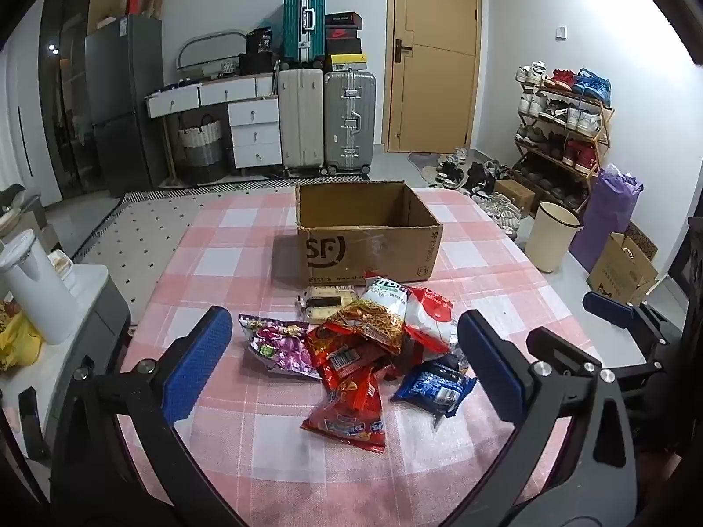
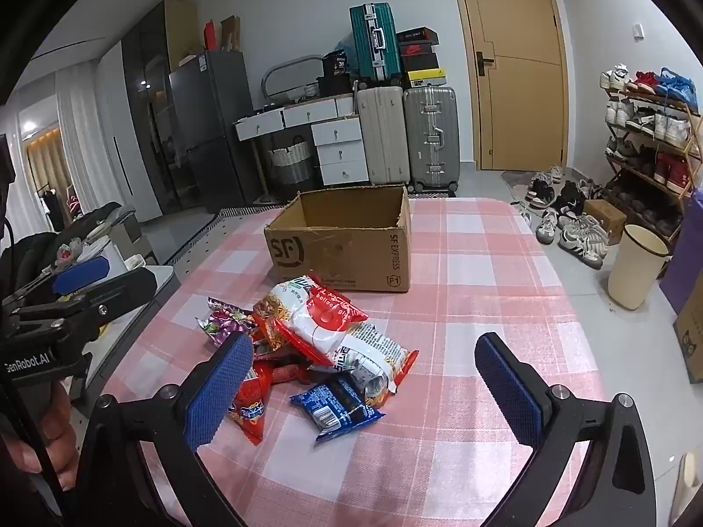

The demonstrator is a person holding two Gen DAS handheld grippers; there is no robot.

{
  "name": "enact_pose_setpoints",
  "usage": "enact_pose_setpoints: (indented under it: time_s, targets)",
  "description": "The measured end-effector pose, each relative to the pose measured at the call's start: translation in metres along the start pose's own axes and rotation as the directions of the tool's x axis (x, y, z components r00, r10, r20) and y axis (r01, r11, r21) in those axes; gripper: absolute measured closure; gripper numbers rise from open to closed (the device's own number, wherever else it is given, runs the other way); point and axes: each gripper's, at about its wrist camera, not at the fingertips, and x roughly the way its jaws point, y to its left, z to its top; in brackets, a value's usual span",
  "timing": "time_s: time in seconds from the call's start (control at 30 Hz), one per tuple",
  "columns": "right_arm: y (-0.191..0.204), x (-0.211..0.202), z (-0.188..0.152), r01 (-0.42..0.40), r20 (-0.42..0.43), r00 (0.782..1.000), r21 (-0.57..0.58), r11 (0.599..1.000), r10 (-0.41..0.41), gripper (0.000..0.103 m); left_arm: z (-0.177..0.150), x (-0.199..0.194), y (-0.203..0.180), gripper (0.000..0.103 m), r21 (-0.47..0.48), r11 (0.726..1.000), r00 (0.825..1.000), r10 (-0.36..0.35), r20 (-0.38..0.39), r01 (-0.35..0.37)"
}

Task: Organize snacks

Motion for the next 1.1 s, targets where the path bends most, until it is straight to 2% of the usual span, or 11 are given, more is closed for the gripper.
enact_pose_setpoints:
  time_s: [0.23, 0.7, 1.1]
  targets:
    - [-0.001, 0.003, 0.002, -0.005, 0.0, 1.0, 0.008, 1.0, 0.005, 0.0, 0.005, -0.002, 0.015, 0.001, -0.019, 1.0, 1.0, -0.02, -0.013, 0.02]
    - [0.006, -0.01, -0.001, 0.018, 0.016, 1.0, -0.009, 1.0, -0.018, 0.0, -0.004, -0.01, 0.005, 0.001, -0.001, 1.0, 1.0, -0.007, 0.004, 0.007]
    - [0.005, -0.013, -0.001, 0.021, 0.022, 1.0, -0.005, 1.0, -0.021, 0.0, -0.01, -0.001, 0.011, 0.001, -0.021, 1.0, 1.0, -0.008, -0.016, 0.007]
